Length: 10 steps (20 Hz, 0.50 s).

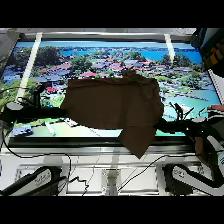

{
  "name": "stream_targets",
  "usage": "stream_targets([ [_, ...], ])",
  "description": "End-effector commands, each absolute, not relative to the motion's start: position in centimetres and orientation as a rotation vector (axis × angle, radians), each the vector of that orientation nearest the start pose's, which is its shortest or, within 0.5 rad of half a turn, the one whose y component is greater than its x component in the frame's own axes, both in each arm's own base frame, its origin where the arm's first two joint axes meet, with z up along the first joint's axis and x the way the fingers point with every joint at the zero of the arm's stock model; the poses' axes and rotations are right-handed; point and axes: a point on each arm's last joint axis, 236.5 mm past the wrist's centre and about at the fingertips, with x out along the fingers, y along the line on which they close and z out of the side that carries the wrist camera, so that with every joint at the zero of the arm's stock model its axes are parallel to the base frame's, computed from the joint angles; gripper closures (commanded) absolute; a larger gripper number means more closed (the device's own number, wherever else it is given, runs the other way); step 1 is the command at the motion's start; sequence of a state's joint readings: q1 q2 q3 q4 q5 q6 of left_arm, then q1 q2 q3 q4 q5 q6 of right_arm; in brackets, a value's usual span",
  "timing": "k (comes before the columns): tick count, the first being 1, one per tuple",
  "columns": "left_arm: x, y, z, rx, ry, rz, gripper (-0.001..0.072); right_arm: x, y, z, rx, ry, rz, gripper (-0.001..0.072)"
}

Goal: Fold the clothes and pants, and hang the long-sleeved shirts on hangers.

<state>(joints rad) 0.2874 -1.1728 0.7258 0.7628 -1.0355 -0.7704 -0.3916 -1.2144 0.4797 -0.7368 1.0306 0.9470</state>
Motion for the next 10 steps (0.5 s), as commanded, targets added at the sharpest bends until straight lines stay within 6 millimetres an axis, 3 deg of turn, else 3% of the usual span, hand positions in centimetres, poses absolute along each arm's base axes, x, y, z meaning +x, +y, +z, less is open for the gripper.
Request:
stream_targets([
  [1,35.3,-6.2,1.3,-0.362,0.948,-0.510,0.0696,27.2,6.6,-6.6,0.716,1.275,0.402,0.0694],
  [3,36.8,-6.0,6.2,-0.307,0.822,-0.513,0.0696,30.3,6.4,-0.4,0.651,1.098,0.450,0.0694],
  [5,37.7,-5.6,13.2,-0.202,0.659,-0.506,0.0696,32.3,6.3,8.3,0.530,0.890,0.497,0.0694],
  [7,37.4,-5.1,21.5,-0.071,0.465,-0.470,0.0696,32.2,6.4,17.9,0.369,0.674,0.504,0.0694],
  [10,33.9,-4.8,34.4,0.070,0.123,-0.366,0.0696,28.8,7.4,32.7,0.211,0.319,0.457,0.0694],
])
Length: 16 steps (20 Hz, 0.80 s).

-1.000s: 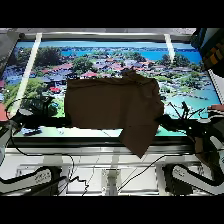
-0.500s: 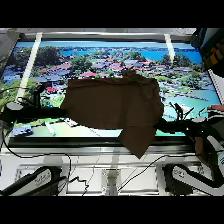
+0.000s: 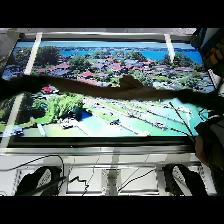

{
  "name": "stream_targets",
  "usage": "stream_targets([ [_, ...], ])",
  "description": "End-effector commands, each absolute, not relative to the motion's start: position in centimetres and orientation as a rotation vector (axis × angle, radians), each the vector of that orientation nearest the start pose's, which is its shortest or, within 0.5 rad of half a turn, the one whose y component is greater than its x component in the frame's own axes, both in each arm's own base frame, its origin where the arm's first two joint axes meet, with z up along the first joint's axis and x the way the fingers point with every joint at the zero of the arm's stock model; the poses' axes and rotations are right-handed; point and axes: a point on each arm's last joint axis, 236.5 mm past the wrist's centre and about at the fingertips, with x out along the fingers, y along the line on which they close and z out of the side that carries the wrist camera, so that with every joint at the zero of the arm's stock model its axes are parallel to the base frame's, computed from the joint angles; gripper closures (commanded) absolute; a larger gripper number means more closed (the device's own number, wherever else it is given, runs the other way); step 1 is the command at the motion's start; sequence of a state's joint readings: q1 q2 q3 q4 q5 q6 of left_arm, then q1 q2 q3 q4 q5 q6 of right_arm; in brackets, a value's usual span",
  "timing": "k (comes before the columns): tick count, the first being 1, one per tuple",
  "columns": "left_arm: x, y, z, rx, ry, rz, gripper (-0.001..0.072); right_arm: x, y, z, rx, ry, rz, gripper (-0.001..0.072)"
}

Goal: Fold the clothes and pants, and hang the long-sleeved shirts on hangers.

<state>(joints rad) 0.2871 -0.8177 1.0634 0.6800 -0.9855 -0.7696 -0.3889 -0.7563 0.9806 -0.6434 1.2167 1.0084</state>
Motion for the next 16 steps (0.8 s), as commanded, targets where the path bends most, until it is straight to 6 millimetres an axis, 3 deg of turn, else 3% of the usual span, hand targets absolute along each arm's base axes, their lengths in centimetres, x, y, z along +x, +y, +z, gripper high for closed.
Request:
stream_targets([
  [1,31.8,-4.5,38.7,0.101,-0.010,-0.311,0.0696,27.2,7.7,37.0,0.181,0.202,0.435,0.0694],
  [3,26.9,-3.4,45.6,0.130,-0.260,-0.186,0.0696,23.2,8.5,44.6,0.102,-0.033,0.394,0.0694],
  [5,22.0,-2.9,50.0,0.142,-0.441,-0.104,0.0696,19.3,9.3,49.6,0.049,-0.196,0.370,0.0694],
  [7,18.5,-2.9,52.2,0.151,-0.545,-0.065,0.0696,17.6,9.5,51.5,0.048,-0.242,0.349,0.0694],
  [9,18.1,-3.0,52.3,0.152,-0.552,-0.065,0.0697,18.9,7.9,50.8,0.088,-0.202,0.292,0.0695],
  [11,20.5,-2.5,51.1,0.139,-0.497,-0.073,0.0697,22.2,5.5,49.1,0.164,-0.112,0.235,0.0694],
  [13,25.3,-2.1,47.7,0.084,-0.358,-0.116,0.0697,26.9,3.9,45.9,0.248,0.023,0.234,0.0695],
  [14,28.4,-2.3,44.5,0.018,-0.235,-0.169,0.0697,29.7,3.4,43.4,0.309,0.126,0.253,0.0695],
  [16,34.5,-3.3,35.4,-0.095,0.082,-0.290,0.0697,35.1,3.4,36.9,0.397,0.362,0.316,0.0694],
])
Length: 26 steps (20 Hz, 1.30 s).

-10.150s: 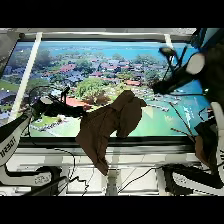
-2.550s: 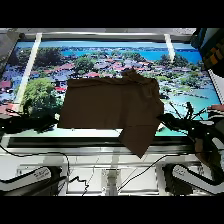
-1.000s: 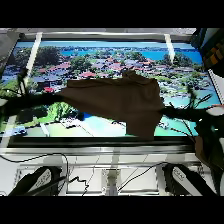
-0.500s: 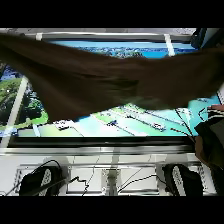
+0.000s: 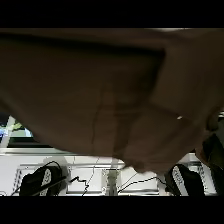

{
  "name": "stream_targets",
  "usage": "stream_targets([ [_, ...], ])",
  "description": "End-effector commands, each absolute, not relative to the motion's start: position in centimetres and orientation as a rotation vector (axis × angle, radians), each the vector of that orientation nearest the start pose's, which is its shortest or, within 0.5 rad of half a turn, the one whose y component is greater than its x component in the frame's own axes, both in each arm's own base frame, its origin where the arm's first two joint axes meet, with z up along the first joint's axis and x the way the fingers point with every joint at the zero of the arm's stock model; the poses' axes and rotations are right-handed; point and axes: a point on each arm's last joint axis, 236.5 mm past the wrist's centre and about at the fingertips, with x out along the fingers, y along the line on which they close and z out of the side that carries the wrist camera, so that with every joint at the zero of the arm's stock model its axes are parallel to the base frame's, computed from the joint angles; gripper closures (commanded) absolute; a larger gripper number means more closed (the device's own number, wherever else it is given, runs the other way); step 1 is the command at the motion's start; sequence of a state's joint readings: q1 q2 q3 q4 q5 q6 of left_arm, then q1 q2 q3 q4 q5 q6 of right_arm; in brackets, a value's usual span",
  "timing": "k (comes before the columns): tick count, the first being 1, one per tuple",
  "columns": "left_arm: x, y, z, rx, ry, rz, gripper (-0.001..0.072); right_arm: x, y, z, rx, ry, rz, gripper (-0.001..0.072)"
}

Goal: Fold the clothes and pants, and hang the long-sleeved shirts on hangers.

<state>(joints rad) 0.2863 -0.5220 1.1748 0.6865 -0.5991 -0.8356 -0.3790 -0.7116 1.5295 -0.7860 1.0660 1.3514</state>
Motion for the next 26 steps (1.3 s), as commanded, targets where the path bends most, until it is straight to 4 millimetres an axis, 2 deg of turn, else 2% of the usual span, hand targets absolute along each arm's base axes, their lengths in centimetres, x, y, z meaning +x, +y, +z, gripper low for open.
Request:
stream_targets([
  [1,36.7,-3.8,30.9,-0.134,0.228,-0.341,0.0697,37.5,3.9,33.4,0.429,0.475,0.351,0.0694],
  [4,42.5,-4.8,19.0,-0.249,0.542,-0.421,0.0696,44.1,7.3,22.9,0.486,0.751,0.436,0.0693],
  [7,47.3,-5.7,9.2,-0.261,0.693,-0.420,0.0696,50.0,9.1,13.0,0.506,0.885,0.393,0.0693],
  [8,48.6,-5.6,6.9,-0.260,0.709,-0.396,0.0696,51.4,9.4,10.5,0.524,0.910,0.376,0.0693],
  [10,51.3,-4.8,4.1,-0.260,0.691,-0.310,0.0696,53.5,9.1,6.3,0.550,0.935,0.332,0.0694],
  [12,53.4,-3.1,3.2,-0.246,0.632,-0.210,0.0696,55.3,8.0,4.0,0.569,0.914,0.279,0.0693],
  [13,53.9,-2.5,3.1,-0.246,0.619,-0.187,0.0695,55.9,7.7,3.4,0.572,0.902,0.262,0.0694],
  [16,53.2,-2.8,3.1,-0.247,0.644,-0.214,0.0696,56.0,7.1,3.2,0.534,0.900,0.248,0.0694],
  [18,51.9,-2.6,3.2,-0.236,0.686,-0.252,0.0697,54.4,6.8,2.7,0.451,0.972,0.260,0.0693],
  [20,49.5,-2.2,2.7,-0.238,0.776,-0.310,0.0697,51.0,6.4,1.1,0.352,1.130,0.282,0.0694],
  [22,46.3,-1.9,0.7,-0.251,0.925,-0.356,0.0698,47.5,5.8,-0.7,0.282,1.291,0.292,0.0694],
  [24,43.1,-0.9,-1.8,-0.179,1.090,-0.350,0.0698,45.9,4.6,-1.6,0.218,1.368,0.270,0.0694],
  [26,40.4,-0.7,-3.6,-0.153,1.227,-0.358,0.0698,45.5,3.6,-1.9,0.180,1.386,0.243,0.0694],
])
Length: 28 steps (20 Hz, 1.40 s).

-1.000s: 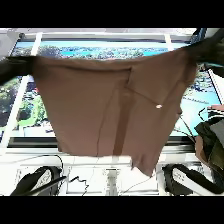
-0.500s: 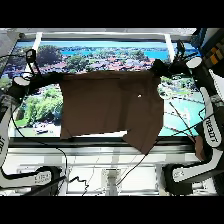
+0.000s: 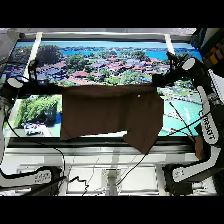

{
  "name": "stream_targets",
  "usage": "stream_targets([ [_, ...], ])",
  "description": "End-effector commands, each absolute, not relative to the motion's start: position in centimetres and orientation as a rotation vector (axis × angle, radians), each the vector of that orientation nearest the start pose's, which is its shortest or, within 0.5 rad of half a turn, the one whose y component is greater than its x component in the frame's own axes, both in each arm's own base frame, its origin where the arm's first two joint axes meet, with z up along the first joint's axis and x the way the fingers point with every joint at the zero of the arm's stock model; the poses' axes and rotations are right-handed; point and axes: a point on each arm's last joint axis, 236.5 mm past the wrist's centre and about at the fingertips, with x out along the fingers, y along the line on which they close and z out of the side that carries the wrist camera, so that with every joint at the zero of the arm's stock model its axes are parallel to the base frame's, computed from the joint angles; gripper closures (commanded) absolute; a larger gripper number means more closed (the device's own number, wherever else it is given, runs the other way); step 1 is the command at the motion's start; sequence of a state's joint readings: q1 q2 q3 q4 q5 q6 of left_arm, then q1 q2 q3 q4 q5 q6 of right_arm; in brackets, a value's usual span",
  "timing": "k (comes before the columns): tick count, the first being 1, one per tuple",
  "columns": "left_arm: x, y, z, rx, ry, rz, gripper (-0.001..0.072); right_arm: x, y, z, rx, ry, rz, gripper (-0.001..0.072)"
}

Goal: Fold the clothes and pants, and hang the long-sleeved shirts on hangers.

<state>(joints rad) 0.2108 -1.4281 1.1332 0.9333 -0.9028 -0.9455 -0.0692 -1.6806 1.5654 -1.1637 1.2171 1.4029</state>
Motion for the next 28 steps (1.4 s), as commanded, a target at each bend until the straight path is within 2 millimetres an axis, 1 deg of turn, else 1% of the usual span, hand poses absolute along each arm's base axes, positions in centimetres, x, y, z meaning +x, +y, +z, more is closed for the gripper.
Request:
stream_targets([
  [1,39.7,-0.8,-4.4,-0.152,1.269,-0.371,0.0698,45.6,3.4,-2.0,0.170,1.386,0.235,0.0694],
  [3,39.8,-1.3,-5.3,-0.194,1.289,-0.368,0.0695,46.6,3.2,-1.9,0.169,1.344,0.225,0.0693],
  [4,40.1,-1.5,-5.5,-0.207,1.283,-0.368,0.0649,46.9,3.3,-1.8,0.170,1.331,0.223,0.0661],
  [5,40.2,-1.8,-5.5,-0.218,1.280,-0.373,0.0303,46.9,3.3,-1.8,0.170,1.328,0.223,0.0464],
  [6,40.2,-1.9,-5.4,-0.226,1.278,-0.373,0.0010,46.8,3.2,-1.8,0.169,1.332,0.223,0.0202],
  [7,40.1,-1.9,-5.2,-0.224,1.281,-0.377,0.0011,46.7,3.2,-1.7,0.166,1.337,0.224,0.0114],
  [8,40.0,-2.0,-4.9,-0.223,1.283,-0.383,0.0015,46.4,3.1,-1.7,0.162,1.347,0.223,0.0114],
  [9,40.1,-1.8,-4.3,-0.216,1.272,-0.382,0.0015,46.0,2.9,-1.6,0.151,1.361,0.221,0.0117],
  [10,40.5,-1.5,-3.3,-0.200,1.249,-0.375,0.0027,45.6,2.6,-1.4,0.134,1.370,0.215,0.0134],
  [11,41.0,-1.1,-2.1,-0.192,1.221,-0.370,0.0095,45.3,2.1,-1.1,0.112,1.377,0.203,0.0170],
  [12,41.2,-0.8,-0.6,-0.182,1.197,-0.371,0.0195,44.8,1.3,-0.7,0.076,1.384,0.181,0.0184],
  [13,41.2,-0.6,0.9,-0.174,1.181,-0.376,0.0276,44.4,0.4,0.0,0.039,1.386,0.158,0.0184],
  [14,40.8,-0.3,2.3,-0.169,1.171,-0.380,0.0438,43.9,-0.3,1.1,0.023,1.379,0.141,0.0184],
  [15,40.1,0.0,3.7,-0.164,1.162,-0.382,0.0689,43.5,-0.6,2.4,0.033,1.361,0.134,0.0187],
  [16,39.4,0.5,4.8,-0.166,1.155,-0.377,0.0698,42.8,-1.0,3.6,0.060,1.351,0.115,0.0280],
  [17,38.8,0.9,5.6,-0.169,1.151,-0.371,0.0698,41.9,-1.1,4.7,0.084,1.336,0.111,0.0398],
  [18,38.3,1.4,6.4,-0.183,1.140,-0.349,0.0699,40.7,-1.2,5.4,0.100,1.331,0.109,0.0418],
  [20,37.1,2.6,8.0,-0.190,1.103,-0.308,0.0699,36.8,-1.8,6.0,0.112,1.332,0.086,0.0432],
  [21,36.0,2.9,8.4,-0.186,1.091,-0.295,0.0699,34.7,-2.2,5.8,0.113,1.332,0.073,0.0520],
  [22,34.3,3.1,8.5,-0.176,1.087,-0.291,0.0700,32.2,-2.6,5.3,0.127,1.329,0.052,0.0616],
  [23,32.8,3.0,8.0,-0.171,1.091,-0.290,0.0698,29.7,-2.7,4.4,0.148,1.328,0.031,0.0630],
  [24,31.2,2.8,6.9,-0.174,1.105,-0.292,0.0698,27.2,-2.5,3.1,0.181,1.328,0.018,0.0630],
  [26,28.5,1.8,3.7,-0.201,1.171,-0.315,0.0697,23.2,-1.1,-0.1,0.245,1.338,0.022,0.0630],
  [28,26.4,0.7,0.6,-0.255,1.252,-0.335,0.0697,21.1,0.5,-2.7,0.288,1.335,0.051,0.0630],
])
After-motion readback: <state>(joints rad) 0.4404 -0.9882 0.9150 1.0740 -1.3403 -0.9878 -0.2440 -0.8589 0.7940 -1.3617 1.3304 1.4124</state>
